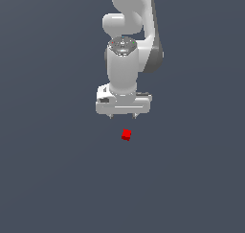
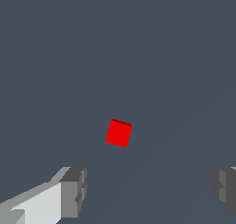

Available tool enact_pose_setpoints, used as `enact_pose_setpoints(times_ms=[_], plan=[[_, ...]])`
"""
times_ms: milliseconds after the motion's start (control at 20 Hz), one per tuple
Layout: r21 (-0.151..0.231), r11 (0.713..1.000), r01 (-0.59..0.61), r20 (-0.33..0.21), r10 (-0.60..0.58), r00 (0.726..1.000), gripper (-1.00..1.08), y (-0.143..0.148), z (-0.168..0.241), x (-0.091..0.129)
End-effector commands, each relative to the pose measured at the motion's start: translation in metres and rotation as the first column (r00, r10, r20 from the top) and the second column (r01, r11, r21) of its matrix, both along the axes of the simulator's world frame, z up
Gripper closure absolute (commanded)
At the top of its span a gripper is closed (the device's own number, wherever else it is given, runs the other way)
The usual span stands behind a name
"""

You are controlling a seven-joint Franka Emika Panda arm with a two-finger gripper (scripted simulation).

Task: Pick up the red cube and move it to a goal position.

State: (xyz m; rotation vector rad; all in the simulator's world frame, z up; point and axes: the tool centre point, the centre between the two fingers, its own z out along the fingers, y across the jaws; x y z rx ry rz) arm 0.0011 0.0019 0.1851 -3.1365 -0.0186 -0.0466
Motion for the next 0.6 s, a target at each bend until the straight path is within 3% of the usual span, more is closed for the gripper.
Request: enact_pose_setpoints(times_ms=[0,550], plan=[[0.000,1.000,0.000,0.000,0.000,1.000,-0.92,0.000,0.000,0.000],[-0.001,0.997,0.072,-0.008,-0.072,0.997,-0.92,0.005,-0.043,-0.001]])
